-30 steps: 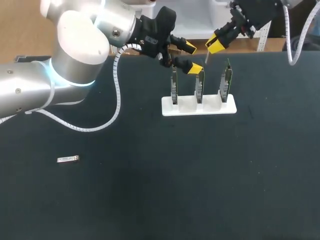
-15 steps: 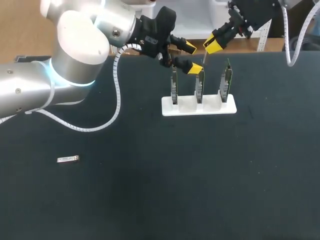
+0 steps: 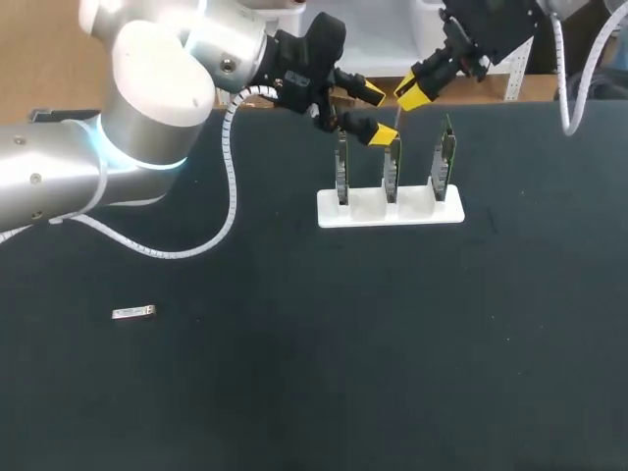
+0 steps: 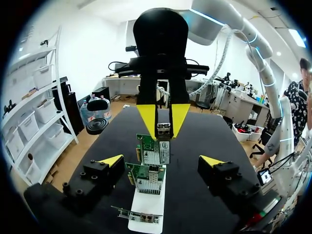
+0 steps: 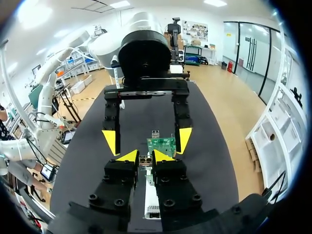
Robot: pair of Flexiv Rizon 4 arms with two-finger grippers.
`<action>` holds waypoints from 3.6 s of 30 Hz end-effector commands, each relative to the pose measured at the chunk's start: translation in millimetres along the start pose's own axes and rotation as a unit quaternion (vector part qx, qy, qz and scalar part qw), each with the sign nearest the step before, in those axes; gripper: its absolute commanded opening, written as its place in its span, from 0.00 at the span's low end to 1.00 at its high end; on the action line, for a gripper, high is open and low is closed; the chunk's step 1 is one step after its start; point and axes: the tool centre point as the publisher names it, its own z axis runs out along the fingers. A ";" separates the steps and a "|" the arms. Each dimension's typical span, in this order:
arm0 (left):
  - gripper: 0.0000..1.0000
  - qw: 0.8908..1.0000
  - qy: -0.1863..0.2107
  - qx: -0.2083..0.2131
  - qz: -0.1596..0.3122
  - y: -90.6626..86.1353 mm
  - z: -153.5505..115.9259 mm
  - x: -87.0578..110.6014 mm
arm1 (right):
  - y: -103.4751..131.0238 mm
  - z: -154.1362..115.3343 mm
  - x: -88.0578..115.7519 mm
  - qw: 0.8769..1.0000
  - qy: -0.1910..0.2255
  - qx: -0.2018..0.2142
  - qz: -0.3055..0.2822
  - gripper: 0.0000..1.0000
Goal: Pick up the optical module with the left hand, and insert it into the network port with the right hand.
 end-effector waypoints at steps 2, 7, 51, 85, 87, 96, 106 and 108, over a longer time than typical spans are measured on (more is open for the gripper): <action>1.00 1.000 -0.001 -0.002 0.001 -1.0 -0.1 0.7 | 6.6 2.0 -1.3 1.000 0.010 0.008 0.005 0.00; 1.00 1.000 -0.001 -0.002 0.001 -1.0 -0.1 0.7 | 6.4 3.1 1.4 1.000 0.022 0.011 0.008 0.00; 1.00 1.000 -0.001 -0.002 0.001 -1.0 -0.1 0.7 | -7.9 14.8 1.8 0.997 0.078 0.011 -0.017 0.00; 1.00 1.000 -0.001 -0.002 0.001 -1.0 -0.1 0.7 | -10.2 13.2 10.9 0.996 0.084 0.020 -0.013 0.00; 1.00 1.000 -0.001 -0.002 0.001 -1.0 -0.1 0.7 | -9.9 13.5 10.7 0.996 0.084 0.020 -0.013 0.00; 1.00 1.000 -0.001 -0.002 0.001 -1.0 -0.1 0.7 | -8.9 14.7 11.3 0.996 0.083 0.026 -0.007 0.00; 1.00 1.000 -0.001 -0.002 0.001 -1.0 -0.1 0.7 | -8.4 13.5 9.0 0.996 0.078 0.034 -0.005 0.00; 1.00 1.000 -0.001 -0.002 0.001 -1.0 -0.1 0.7 | -7.9 13.2 8.8 0.996 0.078 0.034 -0.006 0.00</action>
